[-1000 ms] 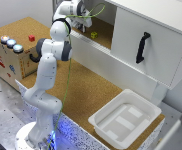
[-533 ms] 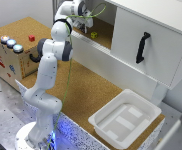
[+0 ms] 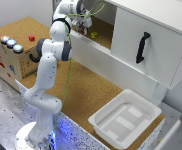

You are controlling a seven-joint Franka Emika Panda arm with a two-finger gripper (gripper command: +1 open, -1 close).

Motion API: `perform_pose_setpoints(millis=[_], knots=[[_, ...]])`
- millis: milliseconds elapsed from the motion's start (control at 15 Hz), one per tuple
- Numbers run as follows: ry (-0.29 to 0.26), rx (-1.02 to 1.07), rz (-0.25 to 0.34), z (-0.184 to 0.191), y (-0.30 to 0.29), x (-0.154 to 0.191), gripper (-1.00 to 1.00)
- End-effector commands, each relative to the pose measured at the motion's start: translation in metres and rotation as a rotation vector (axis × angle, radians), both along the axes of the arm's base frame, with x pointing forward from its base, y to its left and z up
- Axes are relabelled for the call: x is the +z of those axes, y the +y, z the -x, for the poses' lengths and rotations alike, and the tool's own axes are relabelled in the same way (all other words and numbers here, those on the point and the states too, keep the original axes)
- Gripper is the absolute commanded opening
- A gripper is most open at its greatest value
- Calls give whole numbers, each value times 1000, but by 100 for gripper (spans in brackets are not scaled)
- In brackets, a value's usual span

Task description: Put the purple block inside the left cabinet

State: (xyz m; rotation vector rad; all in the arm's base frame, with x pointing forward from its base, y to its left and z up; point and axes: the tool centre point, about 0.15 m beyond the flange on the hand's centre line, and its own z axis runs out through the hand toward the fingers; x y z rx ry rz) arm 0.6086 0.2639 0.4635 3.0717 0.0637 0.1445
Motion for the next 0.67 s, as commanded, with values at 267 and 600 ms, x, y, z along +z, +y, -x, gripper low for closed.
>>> perform_pose_setpoints(millis=[267,600], knots=[[-69,32,-226,82,-34,14,100],[-81,-40,-216,136,-14,13,100]])
